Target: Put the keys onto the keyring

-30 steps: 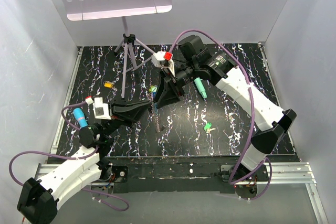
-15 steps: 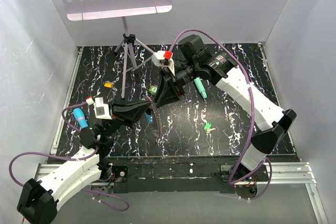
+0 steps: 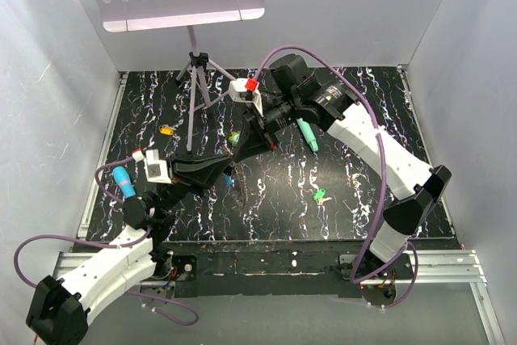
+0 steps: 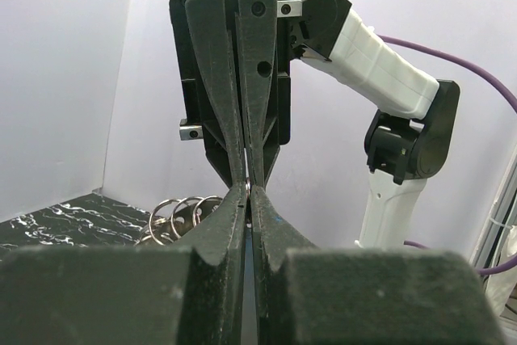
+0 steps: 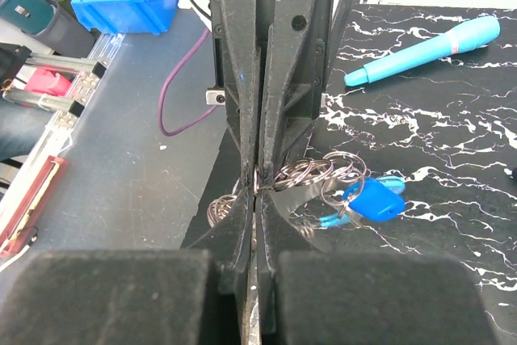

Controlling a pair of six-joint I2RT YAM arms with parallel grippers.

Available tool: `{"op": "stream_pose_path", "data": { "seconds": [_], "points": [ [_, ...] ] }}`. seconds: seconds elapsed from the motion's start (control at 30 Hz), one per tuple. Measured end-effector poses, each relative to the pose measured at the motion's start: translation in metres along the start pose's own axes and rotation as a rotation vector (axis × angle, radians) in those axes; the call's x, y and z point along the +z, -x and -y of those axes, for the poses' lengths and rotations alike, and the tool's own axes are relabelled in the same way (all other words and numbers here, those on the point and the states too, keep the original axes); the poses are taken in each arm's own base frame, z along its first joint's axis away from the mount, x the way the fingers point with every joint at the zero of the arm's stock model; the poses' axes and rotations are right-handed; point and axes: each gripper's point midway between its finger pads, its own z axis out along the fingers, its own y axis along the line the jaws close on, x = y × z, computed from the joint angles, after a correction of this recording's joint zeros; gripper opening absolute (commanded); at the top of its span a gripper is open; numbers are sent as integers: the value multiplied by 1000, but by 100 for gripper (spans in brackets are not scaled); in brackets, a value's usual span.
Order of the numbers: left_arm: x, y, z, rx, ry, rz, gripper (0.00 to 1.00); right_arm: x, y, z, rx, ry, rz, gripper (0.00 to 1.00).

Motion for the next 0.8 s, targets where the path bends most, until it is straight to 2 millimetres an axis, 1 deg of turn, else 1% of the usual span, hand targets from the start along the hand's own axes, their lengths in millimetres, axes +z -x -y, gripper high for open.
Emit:
{"op": "stream_pose_path", "data": {
  "seconds": [0.07,0.1,0.2,0.27,0.33,0.4,0.53,0.6,0.67,0.8],
  "points": [
    [-1,0,0,-3,5,0,0,0,0,1,-9,-2,-1,1],
    [-1,0,-1,-5,8,0,7,0,0,1,-19,-4,-3,1],
    [-4,-2,-2,-8,28,-18,40,0,-3,4,-36,-17,-13,1],
    [-8,-3,-2,-4,45,-40,53,0,-8,5,-37,-30,-32,1],
    [-12,-5,-1,2,65,-76,62,-2,-15,7,-42,-47,-53,1],
    [-13,-3,0,9,85,-123,66,-3,-22,8,-47,-59,-74,1],
    [-7,11,9,44,109,-226,67,-7,-34,5,-51,-66,-110,1],
    [-5,13,12,59,108,-288,66,-7,-39,3,-48,-63,-123,1],
    [-7,4,13,58,103,-368,65,-8,-42,3,-52,-64,-131,1],
    [-19,-33,1,24,110,-544,64,-9,-44,1,-55,-61,-140,1]
  ]
}}
